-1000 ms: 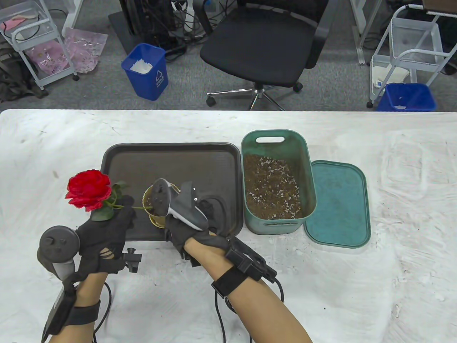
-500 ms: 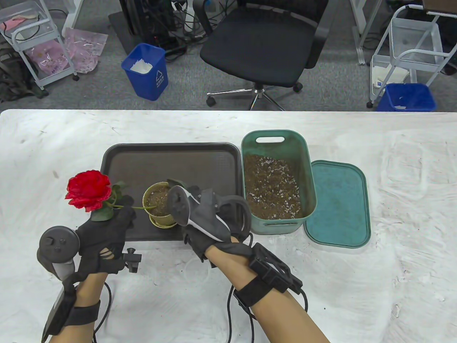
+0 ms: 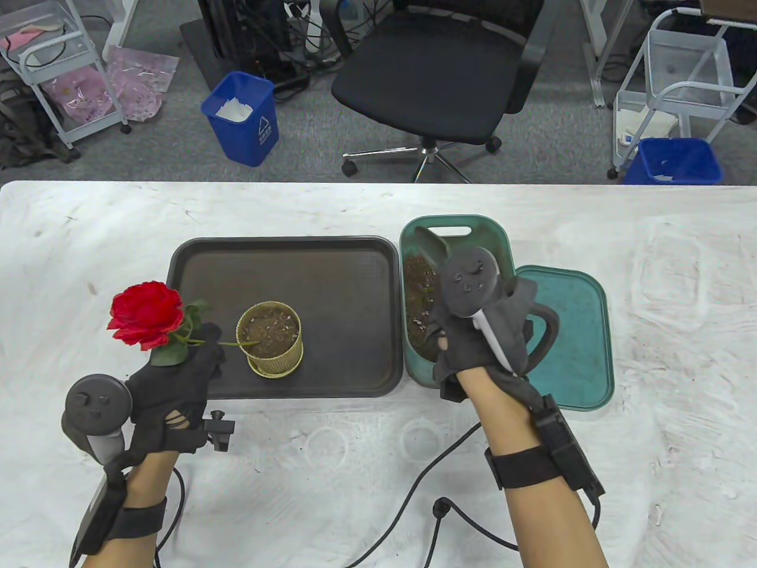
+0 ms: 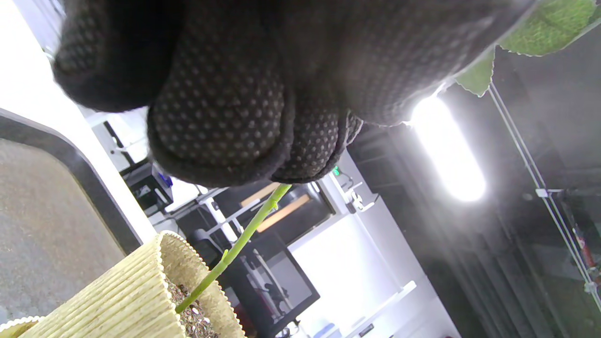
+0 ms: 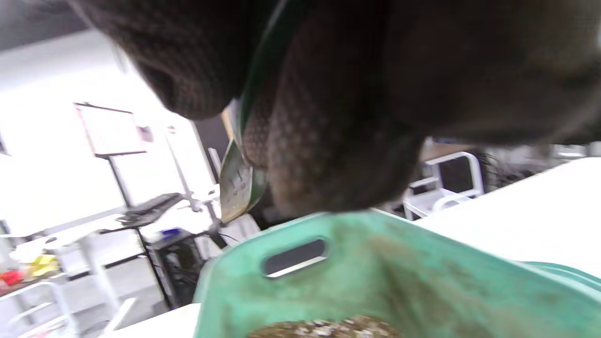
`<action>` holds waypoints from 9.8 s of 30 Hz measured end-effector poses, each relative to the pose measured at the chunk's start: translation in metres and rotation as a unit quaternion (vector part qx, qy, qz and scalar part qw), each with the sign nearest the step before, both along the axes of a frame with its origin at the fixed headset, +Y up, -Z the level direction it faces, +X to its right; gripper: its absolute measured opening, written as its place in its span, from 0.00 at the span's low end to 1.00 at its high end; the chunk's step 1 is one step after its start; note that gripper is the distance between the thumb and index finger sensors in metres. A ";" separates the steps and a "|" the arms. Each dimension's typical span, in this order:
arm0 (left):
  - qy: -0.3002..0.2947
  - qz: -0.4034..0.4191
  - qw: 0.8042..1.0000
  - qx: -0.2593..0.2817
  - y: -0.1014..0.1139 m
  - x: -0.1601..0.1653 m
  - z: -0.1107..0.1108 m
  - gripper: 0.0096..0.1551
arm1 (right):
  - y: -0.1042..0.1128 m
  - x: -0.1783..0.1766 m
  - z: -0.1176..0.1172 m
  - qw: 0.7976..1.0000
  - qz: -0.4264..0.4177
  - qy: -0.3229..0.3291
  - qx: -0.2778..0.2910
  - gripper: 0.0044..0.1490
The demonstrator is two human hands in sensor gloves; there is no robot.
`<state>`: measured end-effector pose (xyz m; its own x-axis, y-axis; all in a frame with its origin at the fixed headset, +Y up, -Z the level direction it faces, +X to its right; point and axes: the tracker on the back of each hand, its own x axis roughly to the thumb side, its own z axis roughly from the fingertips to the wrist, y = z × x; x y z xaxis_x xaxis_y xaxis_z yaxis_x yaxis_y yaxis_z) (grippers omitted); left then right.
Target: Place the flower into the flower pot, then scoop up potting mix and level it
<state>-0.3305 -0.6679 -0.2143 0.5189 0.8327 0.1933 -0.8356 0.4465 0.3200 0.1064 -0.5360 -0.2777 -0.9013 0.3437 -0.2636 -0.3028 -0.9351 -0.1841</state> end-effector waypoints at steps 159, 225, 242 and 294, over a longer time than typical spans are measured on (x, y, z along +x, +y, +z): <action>0.016 0.003 1.000 -0.007 0.000 -0.006 0.000 0.23 | -0.083 0.019 -0.104 0.975 -0.012 -0.017 -0.219 0.32; 0.005 0.015 1.000 -0.013 -0.001 -0.009 -0.002 0.23 | -0.084 -0.026 0.001 0.804 -0.520 0.115 -0.264 0.33; 0.005 0.014 1.000 -0.013 -0.002 -0.009 -0.002 0.23 | -0.129 -0.135 0.002 0.852 -0.415 0.143 -0.287 0.34; 0.005 0.007 1.000 -0.010 -0.002 -0.006 -0.001 0.23 | -0.008 -0.034 0.018 0.996 0.001 0.070 0.052 0.33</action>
<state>-0.3369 -0.6694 -0.2157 0.5089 0.8434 0.1726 -0.8389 0.4408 0.3192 0.0719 -0.5445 -0.2592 -0.9277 0.3601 -0.0987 -0.3296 -0.9140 -0.2367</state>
